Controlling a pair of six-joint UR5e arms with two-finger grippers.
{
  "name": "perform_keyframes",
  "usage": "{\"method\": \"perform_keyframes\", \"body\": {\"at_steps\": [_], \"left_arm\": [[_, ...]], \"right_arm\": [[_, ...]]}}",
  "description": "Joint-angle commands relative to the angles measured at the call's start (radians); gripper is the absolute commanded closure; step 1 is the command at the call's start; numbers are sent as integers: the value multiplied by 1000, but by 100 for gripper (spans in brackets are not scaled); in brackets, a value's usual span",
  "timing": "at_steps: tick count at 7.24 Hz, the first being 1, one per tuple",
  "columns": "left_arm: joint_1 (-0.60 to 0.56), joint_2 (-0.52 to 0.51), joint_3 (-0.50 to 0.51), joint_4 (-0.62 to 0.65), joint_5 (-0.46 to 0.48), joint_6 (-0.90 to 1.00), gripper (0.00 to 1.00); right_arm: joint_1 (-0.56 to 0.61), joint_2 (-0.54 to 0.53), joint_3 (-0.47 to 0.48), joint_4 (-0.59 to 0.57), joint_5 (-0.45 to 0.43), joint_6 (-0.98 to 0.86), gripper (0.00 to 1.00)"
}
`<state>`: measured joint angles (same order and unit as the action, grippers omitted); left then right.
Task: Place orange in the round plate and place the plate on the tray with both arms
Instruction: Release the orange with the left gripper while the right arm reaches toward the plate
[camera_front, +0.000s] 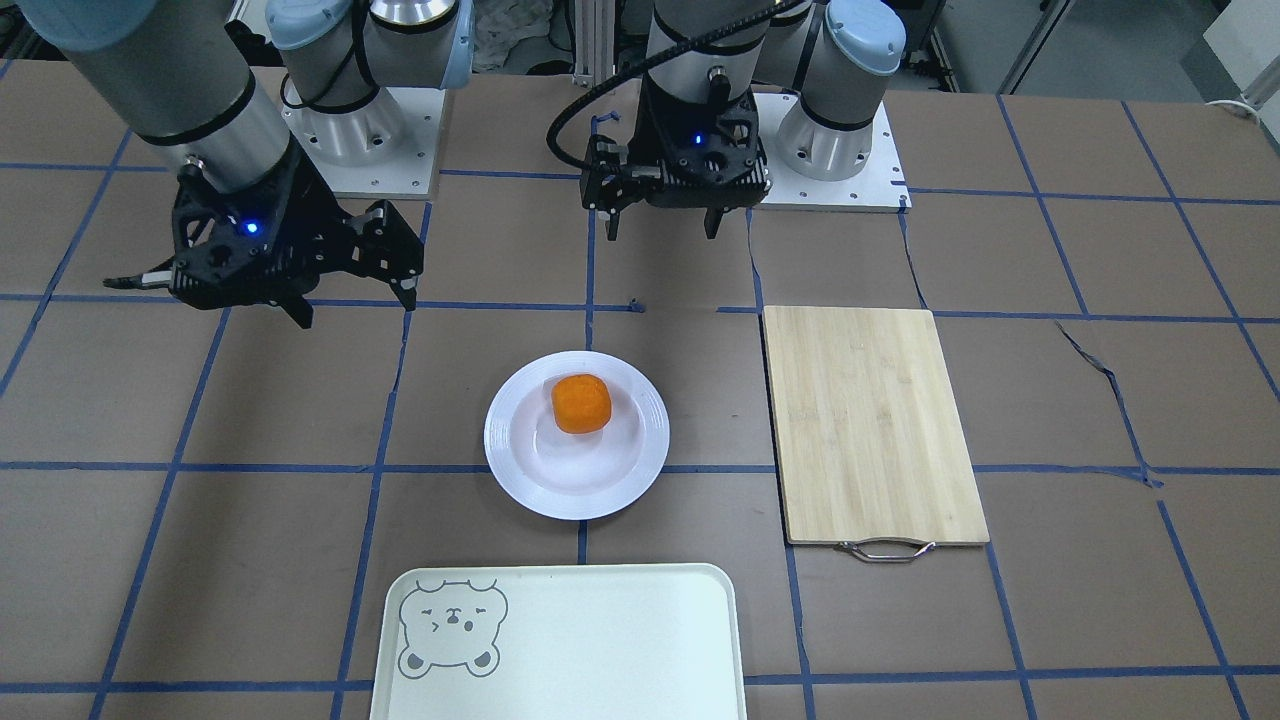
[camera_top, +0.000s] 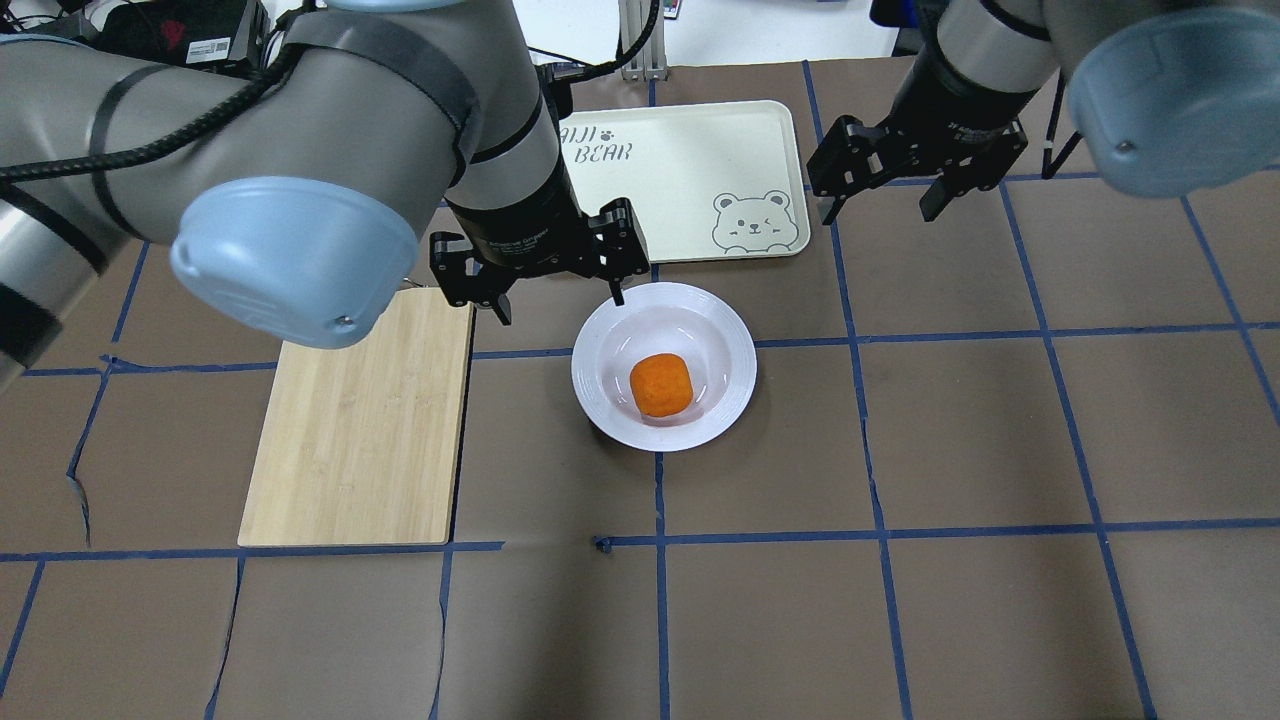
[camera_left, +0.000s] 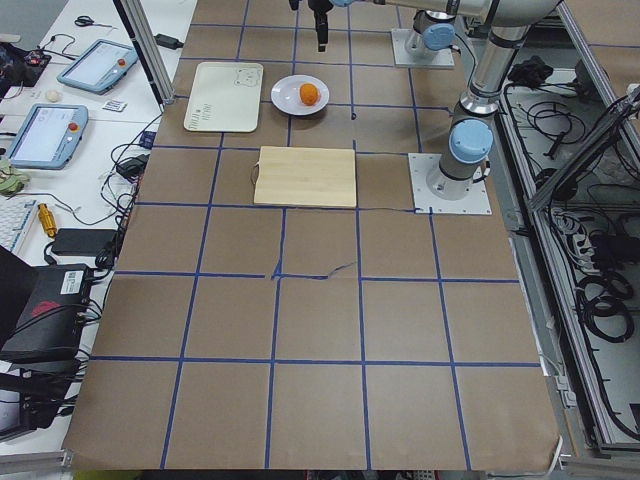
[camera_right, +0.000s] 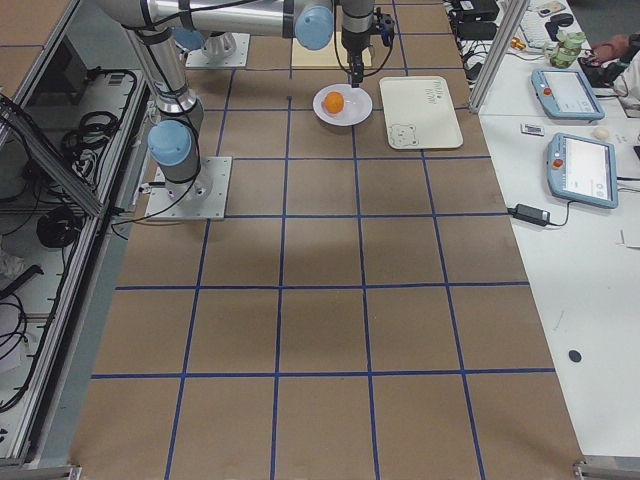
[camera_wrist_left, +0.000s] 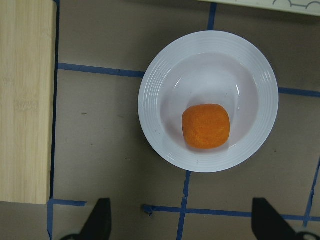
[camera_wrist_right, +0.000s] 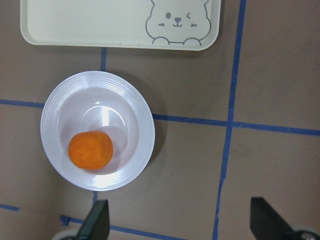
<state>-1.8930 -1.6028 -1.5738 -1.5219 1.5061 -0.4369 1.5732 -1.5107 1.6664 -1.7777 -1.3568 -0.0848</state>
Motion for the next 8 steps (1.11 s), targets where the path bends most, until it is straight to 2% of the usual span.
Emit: {"method": "perform_keyframes", "body": {"at_steps": [1, 2, 3, 5, 6, 7, 8], "left_arm": [[18, 46, 1, -66, 14, 79, 0], [78, 52, 1, -64, 108, 278, 0], [137, 64, -2, -63, 121, 372, 0], [248, 73, -9, -32, 94, 459, 0], [267, 73, -3, -31, 64, 452, 0], [293, 72, 3, -27, -32, 452, 0], [293, 75, 3, -30, -24, 455, 0]], "right_arm": [[1, 45, 200, -304, 84, 8, 0], [1, 97, 251, -438, 106, 5, 0], [2, 172, 263, -529, 167, 8, 0], [13, 234, 321, -609, 195, 57, 0], [13, 245, 369, -665, 217, 56, 0], [14, 269, 400, -727, 220, 60, 0], [22, 282, 403, -747, 220, 62, 0]]}}
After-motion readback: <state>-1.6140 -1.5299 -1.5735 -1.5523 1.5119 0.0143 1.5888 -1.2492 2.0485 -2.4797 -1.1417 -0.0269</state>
